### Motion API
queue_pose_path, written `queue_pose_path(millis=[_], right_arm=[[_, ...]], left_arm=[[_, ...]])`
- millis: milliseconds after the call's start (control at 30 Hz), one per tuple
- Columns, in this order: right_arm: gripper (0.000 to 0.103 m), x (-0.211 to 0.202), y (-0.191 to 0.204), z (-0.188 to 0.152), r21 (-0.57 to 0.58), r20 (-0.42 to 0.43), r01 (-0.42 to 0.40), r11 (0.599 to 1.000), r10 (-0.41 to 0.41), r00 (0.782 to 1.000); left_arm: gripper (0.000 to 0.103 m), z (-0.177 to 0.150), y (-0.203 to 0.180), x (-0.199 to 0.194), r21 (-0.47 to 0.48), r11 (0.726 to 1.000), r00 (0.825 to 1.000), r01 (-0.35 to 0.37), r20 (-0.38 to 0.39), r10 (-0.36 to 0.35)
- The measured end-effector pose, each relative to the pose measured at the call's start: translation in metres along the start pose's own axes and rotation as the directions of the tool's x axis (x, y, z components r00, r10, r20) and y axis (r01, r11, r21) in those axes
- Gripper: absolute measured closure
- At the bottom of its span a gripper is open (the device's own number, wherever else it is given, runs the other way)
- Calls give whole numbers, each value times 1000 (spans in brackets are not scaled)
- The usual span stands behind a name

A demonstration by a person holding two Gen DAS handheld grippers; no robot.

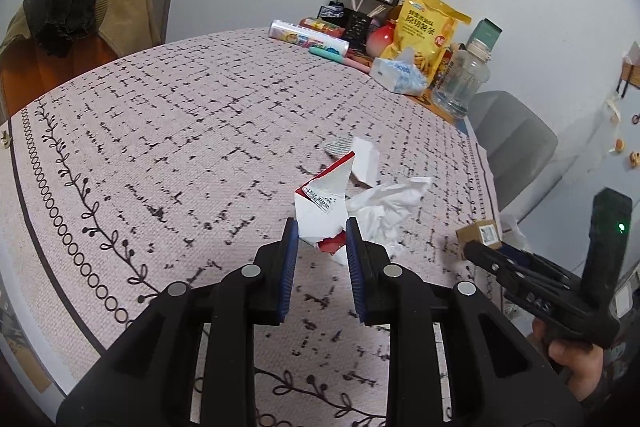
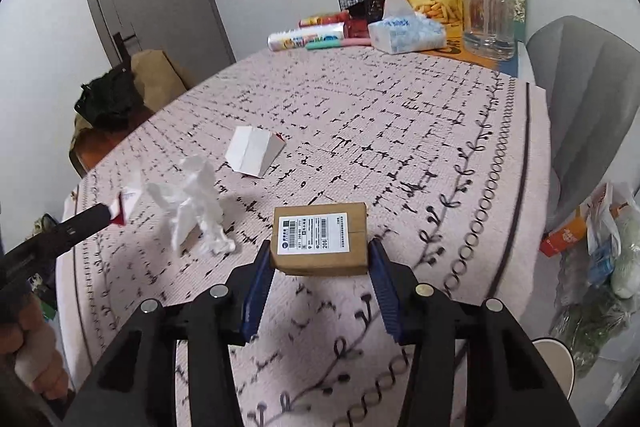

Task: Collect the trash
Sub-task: 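Carry the carton and brown box with both grippers over the beige bin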

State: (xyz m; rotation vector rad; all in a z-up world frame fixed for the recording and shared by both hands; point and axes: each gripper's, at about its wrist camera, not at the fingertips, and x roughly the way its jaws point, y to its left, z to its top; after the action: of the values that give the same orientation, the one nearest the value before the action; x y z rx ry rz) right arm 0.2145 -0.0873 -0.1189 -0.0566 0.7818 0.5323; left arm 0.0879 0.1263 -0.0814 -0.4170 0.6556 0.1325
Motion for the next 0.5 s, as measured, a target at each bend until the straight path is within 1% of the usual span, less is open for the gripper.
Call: queue_pose_path(millis=[167,333,500], right_arm=[[56,-32,-15,-11,35,44,-1,999,0,999],[56,-56,-38,-23,75,74,23,997,-28,997],[56,-76,-73,-32,138,92,58,989,-71,993]], left_arm=[[79,0,-22,-3,42,999,1000,27,3,-27],[79,2,-51,-2,89,994,998,57,-3,-57],[79,3,-86,-3,141,986,996,92,-3,-93]])
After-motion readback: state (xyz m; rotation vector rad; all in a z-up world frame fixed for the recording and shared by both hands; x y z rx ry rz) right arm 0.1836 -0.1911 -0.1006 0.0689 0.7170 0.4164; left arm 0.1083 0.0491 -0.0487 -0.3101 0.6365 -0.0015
